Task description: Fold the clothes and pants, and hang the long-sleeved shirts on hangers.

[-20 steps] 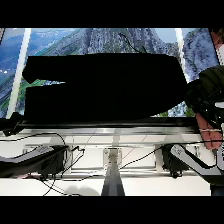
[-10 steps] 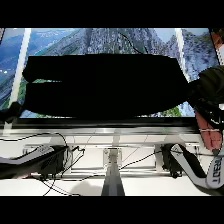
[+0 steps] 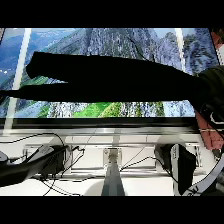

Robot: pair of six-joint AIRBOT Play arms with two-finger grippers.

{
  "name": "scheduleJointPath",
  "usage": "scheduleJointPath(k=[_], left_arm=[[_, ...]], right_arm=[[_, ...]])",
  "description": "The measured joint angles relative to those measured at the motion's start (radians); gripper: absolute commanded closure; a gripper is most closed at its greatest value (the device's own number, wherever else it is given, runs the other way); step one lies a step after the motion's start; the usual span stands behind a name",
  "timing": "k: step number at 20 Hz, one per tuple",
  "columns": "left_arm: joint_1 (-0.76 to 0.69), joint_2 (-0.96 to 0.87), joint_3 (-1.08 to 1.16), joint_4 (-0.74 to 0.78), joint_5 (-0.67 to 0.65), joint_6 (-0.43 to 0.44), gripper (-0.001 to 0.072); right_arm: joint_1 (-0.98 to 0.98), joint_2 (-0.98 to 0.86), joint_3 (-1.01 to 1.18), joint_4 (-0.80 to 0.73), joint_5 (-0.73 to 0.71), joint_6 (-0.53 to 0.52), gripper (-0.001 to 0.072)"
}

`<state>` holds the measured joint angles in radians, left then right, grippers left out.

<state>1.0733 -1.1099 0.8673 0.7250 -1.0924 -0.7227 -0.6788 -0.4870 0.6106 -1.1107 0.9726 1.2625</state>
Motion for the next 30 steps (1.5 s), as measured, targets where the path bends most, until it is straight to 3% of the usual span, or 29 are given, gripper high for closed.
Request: scheduleJointPath(k=[3,6,11,16,18,24,28,29,30], left_arm=[[0.006,0.015,0.005,0.006,0.008,-0.016,0.0699],[-0.041,0.021,0.012,-0.027,0.096,-0.043,0.0701],[-0.279,-0.038,0.088,0.025,0.422,-0.27,0.0701],[-0.537,-0.278,0.316,0.262,0.539,-0.545,0.0702],[-0.61,-0.389,0.426,0.325,0.568,-0.617,0.0701],[-0.713,-0.655,0.681,0.399,0.614,-0.689,0.07],[-0.741,-0.75,0.788,0.402,0.638,-0.706,0.0695],[-0.743,-0.76,0.801,0.4,0.646,-0.708,0.0625],[-0.744,-0.768,0.81,0.405,0.647,-0.71,0.0413]], right_arm=[[0.0,0.055,0.06,-0.097,0.074,0.03,0.0693],[0.0,0.069,0.09,-0.14,0.111,0.066,0.0694],[0.001,0.012,0.105,-0.149,0.096,0.146,0.0694],[0.001,-0.108,0.108,-0.16,-0.055,0.219,0.0694],[0.004,-0.18,0.108,-0.149,-0.114,0.232,0.0694],[0.143,-0.447,0.111,-0.13,-0.364,0.264,0.0694],[0.243,-0.612,0.138,-0.121,-0.589,0.377,0.0693],[0.26,-0.64,0.146,-0.119,-0.628,0.396,0.0693],[0.274,-0.661,0.151,-0.119,-0.649,0.409,0.0693]])
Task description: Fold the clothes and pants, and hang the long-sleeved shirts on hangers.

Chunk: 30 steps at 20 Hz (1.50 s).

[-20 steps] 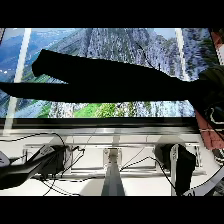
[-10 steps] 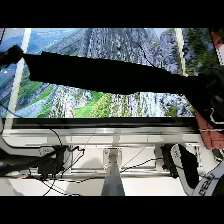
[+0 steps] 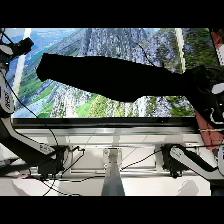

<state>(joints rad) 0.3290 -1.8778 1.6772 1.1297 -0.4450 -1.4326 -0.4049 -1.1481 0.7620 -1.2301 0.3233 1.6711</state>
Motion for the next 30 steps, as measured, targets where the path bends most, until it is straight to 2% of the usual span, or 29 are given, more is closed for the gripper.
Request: scheduleJointPath(k=[1,2,11,12,13,17,18,22,30], left_arm=[[-0.002,-0.005,0.006,0.002,-0.005,-0.001,0.0123],[-0.004,-0.006,0.011,-0.001,-0.029,-0.001,-0.0013],[0.035,0.01,0.024,0.004,-0.311,0.028,-0.0004],[0.039,0.01,0.024,0.004,-0.349,0.047,0.0034],[0.041,0.011,0.024,0.006,-0.385,0.059,0.0104],[0.043,0.013,0.024,0.006,-0.534,0.061,0.0094],[0.044,0.013,0.024,0.008,-0.563,0.041,0.0064],[0.028,0.003,0.024,0.006,-0.631,0.003,0.0055],[-0.031,-0.073,0.024,0.002,-0.655,0.047,0.0064]], right_arm=[[0.012,-0.016,0.005,0.0,-0.027,0.011,0.0693],[0.024,-0.028,0.009,0.001,-0.042,0.019,0.0693],[0.049,-0.055,0.079,-0.004,-0.068,0.038,0.0693],[0.049,-0.056,0.091,-0.006,-0.054,0.038,0.0693],[0.05,-0.056,0.101,-0.008,-0.037,0.038,0.0693],[0.05,-0.056,0.124,-0.035,0.023,0.037,0.0693],[0.05,-0.056,0.126,-0.04,0.033,0.037,0.0693],[0.05,-0.056,0.13,-0.052,0.063,0.037,0.0693],[0.05,-0.056,0.132,-0.056,0.076,0.036,0.0693]])
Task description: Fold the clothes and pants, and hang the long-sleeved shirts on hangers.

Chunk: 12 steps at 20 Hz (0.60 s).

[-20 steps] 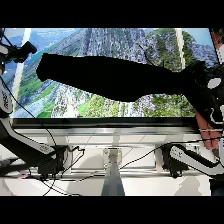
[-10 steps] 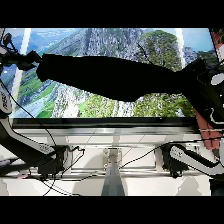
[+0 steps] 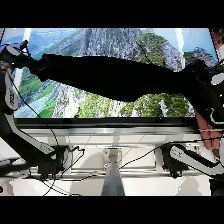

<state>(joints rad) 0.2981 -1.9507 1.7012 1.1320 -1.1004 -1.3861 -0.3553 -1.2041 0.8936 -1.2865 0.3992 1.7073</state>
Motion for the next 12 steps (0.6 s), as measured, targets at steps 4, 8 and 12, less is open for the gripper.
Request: scheduleJointPath(k=[4,8,12], left_arm=[[-0.015,-0.024,0.002,-0.012,0.015,0.025,0.0366],[-0.021,-0.033,0.026,-0.014,0.005,0.029,0.0363],[-0.023,-0.034,0.06,-0.015,0.002,0.032,0.0329]], right_arm=[[0.0,0.0,0.0,-0.001,0.002,0.0,0.0693],[0.0,0.0,0.0,-0.001,0.004,0.0,0.0693],[0.0,0.0,0.0,-0.001,0.02,0.0,0.0693]])
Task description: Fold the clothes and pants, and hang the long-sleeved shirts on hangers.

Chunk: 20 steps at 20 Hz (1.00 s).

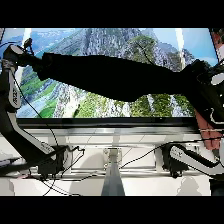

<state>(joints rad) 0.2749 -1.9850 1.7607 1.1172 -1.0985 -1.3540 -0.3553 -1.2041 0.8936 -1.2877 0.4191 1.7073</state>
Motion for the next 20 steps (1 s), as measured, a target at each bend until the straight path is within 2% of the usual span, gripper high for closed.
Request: scheduleJointPath(k=[12,13,14,15,16,20], left_arm=[[-0.004,-0.003,0.014,-0.003,-0.055,0.019,0.0345],[-0.004,-0.005,0.014,-0.003,-0.065,0.028,0.0364],[-0.004,-0.006,0.014,-0.003,-0.077,0.037,0.0431],[-0.004,-0.007,0.014,-0.003,-0.08,0.043,0.0586],[-0.004,-0.008,0.014,-0.003,-0.082,0.048,0.0699],[-0.005,-0.008,0.014,-0.005,-0.085,0.059,0.0696]], right_arm=[[0.0,0.0,0.0,0.0,0.019,0.0,0.0693],[0.0,0.0,0.0,0.0,0.019,0.0,0.0693],[0.0,0.0,0.0,0.0,0.019,0.0,0.0693],[0.0,0.0,0.0,0.0,0.019,0.0,0.0693],[0.0,0.0,0.0,0.0,0.019,0.0,0.0693],[0.0,0.0,0.0,0.0,0.019,0.0,0.0693]])
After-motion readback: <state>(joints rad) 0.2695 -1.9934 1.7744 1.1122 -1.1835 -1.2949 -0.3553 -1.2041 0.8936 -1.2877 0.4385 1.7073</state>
